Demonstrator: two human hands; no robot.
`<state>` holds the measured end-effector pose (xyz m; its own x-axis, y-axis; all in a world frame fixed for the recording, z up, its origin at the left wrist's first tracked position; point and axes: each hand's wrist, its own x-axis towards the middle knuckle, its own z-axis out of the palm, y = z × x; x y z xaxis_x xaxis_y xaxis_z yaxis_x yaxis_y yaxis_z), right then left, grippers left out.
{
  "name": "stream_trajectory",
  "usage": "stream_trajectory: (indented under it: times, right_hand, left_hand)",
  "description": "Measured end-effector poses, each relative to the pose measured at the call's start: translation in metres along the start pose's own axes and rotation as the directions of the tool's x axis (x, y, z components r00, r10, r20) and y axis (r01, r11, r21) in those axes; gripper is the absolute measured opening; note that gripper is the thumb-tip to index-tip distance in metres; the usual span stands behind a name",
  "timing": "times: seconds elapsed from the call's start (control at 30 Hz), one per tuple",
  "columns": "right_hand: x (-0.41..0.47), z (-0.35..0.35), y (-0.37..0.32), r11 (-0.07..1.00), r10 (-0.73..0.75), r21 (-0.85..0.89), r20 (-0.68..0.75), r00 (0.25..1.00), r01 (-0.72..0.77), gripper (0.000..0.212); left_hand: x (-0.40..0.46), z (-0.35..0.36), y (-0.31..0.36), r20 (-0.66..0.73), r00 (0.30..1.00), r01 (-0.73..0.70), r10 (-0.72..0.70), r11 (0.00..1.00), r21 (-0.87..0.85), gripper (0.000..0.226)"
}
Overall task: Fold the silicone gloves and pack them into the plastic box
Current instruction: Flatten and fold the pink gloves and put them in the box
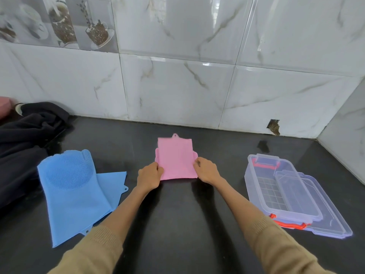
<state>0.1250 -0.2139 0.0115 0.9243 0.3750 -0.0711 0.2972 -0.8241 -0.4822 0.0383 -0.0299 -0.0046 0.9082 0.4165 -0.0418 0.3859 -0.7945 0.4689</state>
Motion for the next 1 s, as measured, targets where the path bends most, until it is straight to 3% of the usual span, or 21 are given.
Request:
stream_trajectory:
  times: [0.1,0.33,0.43,0.6,0.7,0.87,1.0]
  right_hand:
    - [0.001,0.004,-0.002,1.000,-0.016,-0.008,0.017,1.000,0.016,0.029]
    - [0.001,0.003,0.004,0.991,-0.081,0.107,0.056,0.995,0.075,0.037]
    - [0.002,0.003,0.005,0.990,-0.112,0.093,0.072,0.991,0.105,0.033]
    - [0.001,0.000,0.002,0.989,-0.121,0.103,0.103,0.987,0.110,0.047]
    - [0.000,0.001,0.000,0.986,-0.096,0.140,0.064,0.993,0.086,0.050]
    - [0.000,0.008,0.001,0.934,0.090,0.350,-0.044,0.995,-0.069,0.034]
    - [-0.008,0.019,-0.003,0.906,0.208,0.412,-0.239,0.948,-0.095,0.013]
  left_hand:
    - [0.006,0.005,0.000,0.002,0.997,0.077,-0.077,0.997,0.005,0.022]
    - [-0.003,0.012,0.002,-0.124,0.992,0.045,-0.040,0.998,0.038,0.016]
    - [-0.004,0.012,0.006,-0.133,0.991,0.029,-0.023,0.999,0.044,0.043]
    - [-0.006,0.009,0.008,-0.116,0.993,0.010,-0.001,0.997,0.080,0.060]
    - [-0.007,0.007,0.009,-0.115,0.993,0.009,0.000,0.997,0.082,0.061]
    - [-0.009,0.007,0.012,-0.143,0.989,0.033,-0.022,0.997,0.075,0.055]
    - [-0.013,0.008,0.014,-0.206,0.976,0.071,-0.069,0.997,0.003,0.049]
